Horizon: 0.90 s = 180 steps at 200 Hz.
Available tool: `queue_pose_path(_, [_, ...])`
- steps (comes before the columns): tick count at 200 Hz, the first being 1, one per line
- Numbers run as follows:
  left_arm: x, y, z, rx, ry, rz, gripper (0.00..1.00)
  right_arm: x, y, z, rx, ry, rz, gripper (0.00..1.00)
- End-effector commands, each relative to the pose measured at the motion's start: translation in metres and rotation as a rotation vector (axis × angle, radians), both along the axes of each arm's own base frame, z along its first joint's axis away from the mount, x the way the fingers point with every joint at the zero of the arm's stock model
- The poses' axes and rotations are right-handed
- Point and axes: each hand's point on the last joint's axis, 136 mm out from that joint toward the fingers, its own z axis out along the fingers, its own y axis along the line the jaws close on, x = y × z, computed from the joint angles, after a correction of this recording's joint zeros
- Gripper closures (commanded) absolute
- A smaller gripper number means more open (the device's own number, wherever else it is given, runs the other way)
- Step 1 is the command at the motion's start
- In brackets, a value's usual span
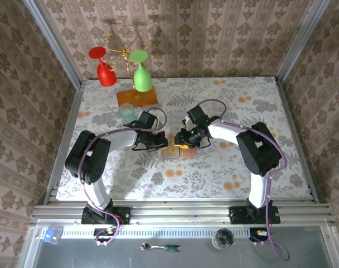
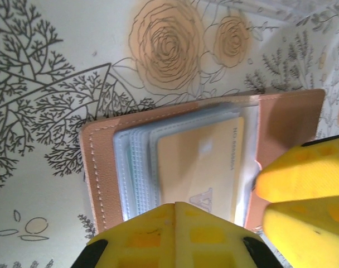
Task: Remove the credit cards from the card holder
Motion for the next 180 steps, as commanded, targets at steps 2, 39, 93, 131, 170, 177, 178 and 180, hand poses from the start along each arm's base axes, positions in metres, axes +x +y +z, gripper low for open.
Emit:
queue_pose_path(2, [-0.005, 0.005, -0.01, 0.042, 0.025, -0.017, 1.0, -0.004, 0.005, -0.006, 0.033, 0.038, 0.008, 0.67])
queue_pose_path(39, [-0.009, 0.011, -0.019, 0.072, 0.042, -0.015, 1.0, -0.004, 0.007, -0.011, 0.036, 0.051, 0.013, 0.7])
queue_pose_path(93, [-0.008, 0.012, -0.02, 0.072, 0.041, -0.014, 1.0, -0.007, 0.008, -0.019, 0.043, 0.073, 0.022, 0.77])
queue_pose_path(131, [-0.008, 0.013, -0.02, 0.073, 0.041, -0.013, 1.0, -0.008, 0.007, -0.023, 0.031, 0.082, 0.019, 0.77])
queue_pose_path(170, [-0.008, 0.014, -0.019, 0.074, 0.038, -0.011, 1.0, -0.007, -0.015, -0.033, -0.116, 0.071, -0.008, 0.76])
queue_pose_path(177, [-0.008, 0.014, -0.018, 0.074, 0.038, -0.012, 1.0, -0.007, -0.016, -0.032, -0.12, 0.066, -0.009, 0.75])
queue_pose_path(178, [-0.008, 0.014, -0.019, 0.074, 0.039, -0.012, 1.0, -0.007, -0.016, -0.032, -0.121, 0.065, -0.01, 0.75])
queue_pose_path(180, [-0.008, 0.014, -0.019, 0.074, 0.038, -0.011, 1.0, -0.006, -0.016, -0.031, -0.121, 0.061, -0.009, 0.75])
